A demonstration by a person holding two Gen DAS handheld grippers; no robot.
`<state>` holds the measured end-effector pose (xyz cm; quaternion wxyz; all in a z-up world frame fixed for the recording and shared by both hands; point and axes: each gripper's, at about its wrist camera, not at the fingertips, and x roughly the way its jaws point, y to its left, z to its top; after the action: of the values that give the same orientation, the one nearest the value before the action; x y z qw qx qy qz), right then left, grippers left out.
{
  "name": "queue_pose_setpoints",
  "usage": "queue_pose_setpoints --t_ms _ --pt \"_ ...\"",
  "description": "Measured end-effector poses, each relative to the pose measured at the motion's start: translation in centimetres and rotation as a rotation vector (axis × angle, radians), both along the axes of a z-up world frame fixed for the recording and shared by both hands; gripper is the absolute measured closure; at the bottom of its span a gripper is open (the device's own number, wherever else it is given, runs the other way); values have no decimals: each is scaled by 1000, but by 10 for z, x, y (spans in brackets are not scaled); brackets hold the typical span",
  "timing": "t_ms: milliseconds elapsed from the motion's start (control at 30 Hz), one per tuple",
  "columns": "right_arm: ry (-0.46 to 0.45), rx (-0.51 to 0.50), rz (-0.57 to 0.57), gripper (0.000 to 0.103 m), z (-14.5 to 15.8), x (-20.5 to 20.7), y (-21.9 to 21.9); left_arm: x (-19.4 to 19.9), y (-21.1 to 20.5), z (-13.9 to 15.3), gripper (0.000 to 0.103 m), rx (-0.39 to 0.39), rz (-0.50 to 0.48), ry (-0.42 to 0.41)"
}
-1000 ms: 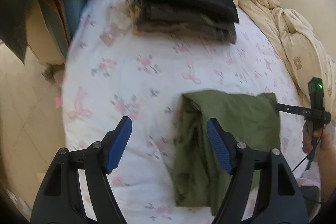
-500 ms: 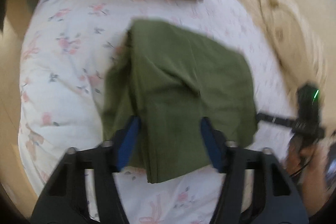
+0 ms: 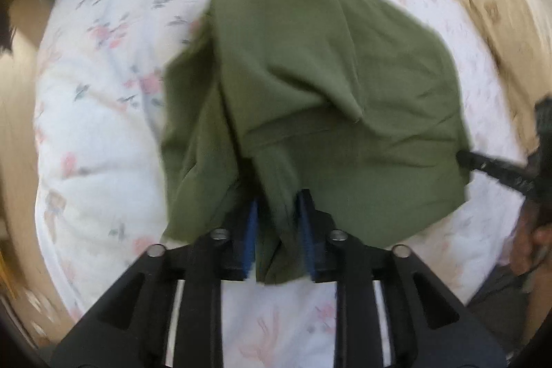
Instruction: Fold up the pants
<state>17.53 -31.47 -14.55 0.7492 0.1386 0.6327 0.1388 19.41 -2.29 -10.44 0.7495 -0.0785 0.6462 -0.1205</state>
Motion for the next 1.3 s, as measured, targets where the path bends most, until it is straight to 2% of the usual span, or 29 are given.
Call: queue_pose_setpoints --t_ms 33,100,167,233,300,333,367,400,433,467,500,533,633,667,700,800,833,900,1000,1033,1067,1100,1133,1200,1267,1300 --pt "-38 28 -14 97 12 0 -6 0 5 7 78 -28 16 -11" --pt "-87 77 -44 97 25 1 -16 13 23 31 73 -79 71 -82" --pt "-119 145 -97 96 31 13 -30 34 38 42 63 -114 135 -136" --pt "-122 212 -158 95 28 30 -42 60 47 37 58 -164 199 -121" --pt "-119 293 -214 93 20 46 -50 86 48 21 57 -260 221 -61" --pt "-117 328 -243 90 16 54 -56 96 49 14 58 -279 230 -46" --pt "-110 347 -274 80 10 65 -55 100 48 9 58 -289 238 -54" --pt "-110 368 -299 76 6 70 -58 105 46 6 60 -293 240 -72" --pt "-113 390 -314 71 2 77 -60 106 45 5 69 -290 232 -84" --pt "-112 383 -309 72 1 82 -57 109 42 5 79 -271 220 -126" --pt "-116 365 -293 72 0 90 -48 112 41 7 93 -243 206 -150" --pt "-123 353 -261 72 -2 95 -40 114 40 5 95 -225 191 -155" --pt "-141 231 -158 80 -8 107 -13 122 38 -3 97 -195 195 -151" --pt "-144 200 -144 96 -10 109 -10 125 39 -7 97 -188 205 -147" --pt "-157 160 -138 101 -13 112 -7 126 42 -10 97 -179 212 -146" --pt "-196 -13 -127 103 -22 119 2 128 33 -19 98 -87 177 -160" --pt "-183 -30 -120 103 -32 122 2 128 30 -23 98 -57 168 -157" --pt "-105 32 -120 103 -50 124 1 129 29 -32 98 -35 168 -137" --pt "-108 66 -168 103 -43 121 -13 127 31 -23 90 -50 182 -152" --pt "-122 75 -178 101 -33 118 -20 126 33 -20 75 -46 185 -143" --pt "-135 70 -180 98 -26 116 -25 125 36 -17 51 -47 186 -136" --pt "-146 62 -174 98 -17 111 -30 121 44 -11 41 -62 200 -141" --pt "-153 61 -162 95 -8 107 -36 116 51 -7 29 -70 220 -150" --pt "-155 70 -151 77 -4 104 -39 111 62 3 23 -83 245 -151" --pt "-125 154 -144 23 5 93 -48 106 71 7 16 -119 251 -141" --pt "-119 201 -146 17 4 87 -50 103 74 8 14 -138 245 -129"
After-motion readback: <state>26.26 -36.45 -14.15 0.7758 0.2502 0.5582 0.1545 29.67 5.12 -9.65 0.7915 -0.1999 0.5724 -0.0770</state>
